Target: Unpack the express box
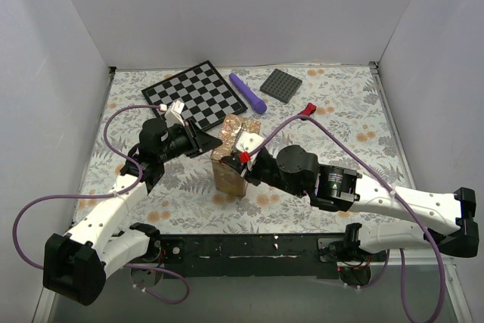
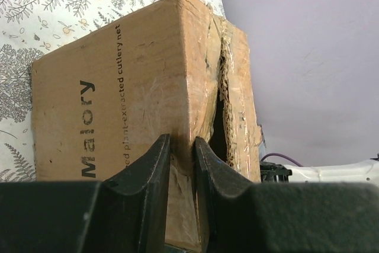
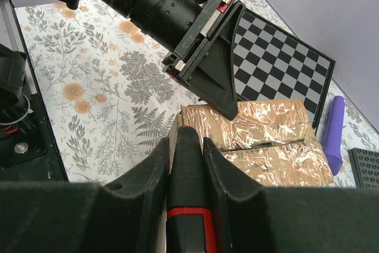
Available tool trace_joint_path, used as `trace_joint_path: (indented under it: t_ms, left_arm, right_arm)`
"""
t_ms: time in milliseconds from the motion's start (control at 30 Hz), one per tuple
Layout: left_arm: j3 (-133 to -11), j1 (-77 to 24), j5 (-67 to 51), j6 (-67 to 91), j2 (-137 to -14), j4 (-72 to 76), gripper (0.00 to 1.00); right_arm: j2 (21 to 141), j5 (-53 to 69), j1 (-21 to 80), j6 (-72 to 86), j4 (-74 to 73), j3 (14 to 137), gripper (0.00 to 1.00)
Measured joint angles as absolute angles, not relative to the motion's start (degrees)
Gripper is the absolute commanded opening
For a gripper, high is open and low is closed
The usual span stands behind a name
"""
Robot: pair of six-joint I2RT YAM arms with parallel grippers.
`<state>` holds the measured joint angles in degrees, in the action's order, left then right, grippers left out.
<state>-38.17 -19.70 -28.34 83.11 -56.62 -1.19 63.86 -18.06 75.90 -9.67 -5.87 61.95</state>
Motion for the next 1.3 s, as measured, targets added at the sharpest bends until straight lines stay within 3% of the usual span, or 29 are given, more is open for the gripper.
trace_joint_path:
  t_ms: [1300]
  left_arm:
    - [-36.7,-20.0,-34.1,85.1,-59.2,6.4,0.0]
  right_arm:
    - [56.0,-15.0,76.1,-18.9,-12.3,58.5,0.01]
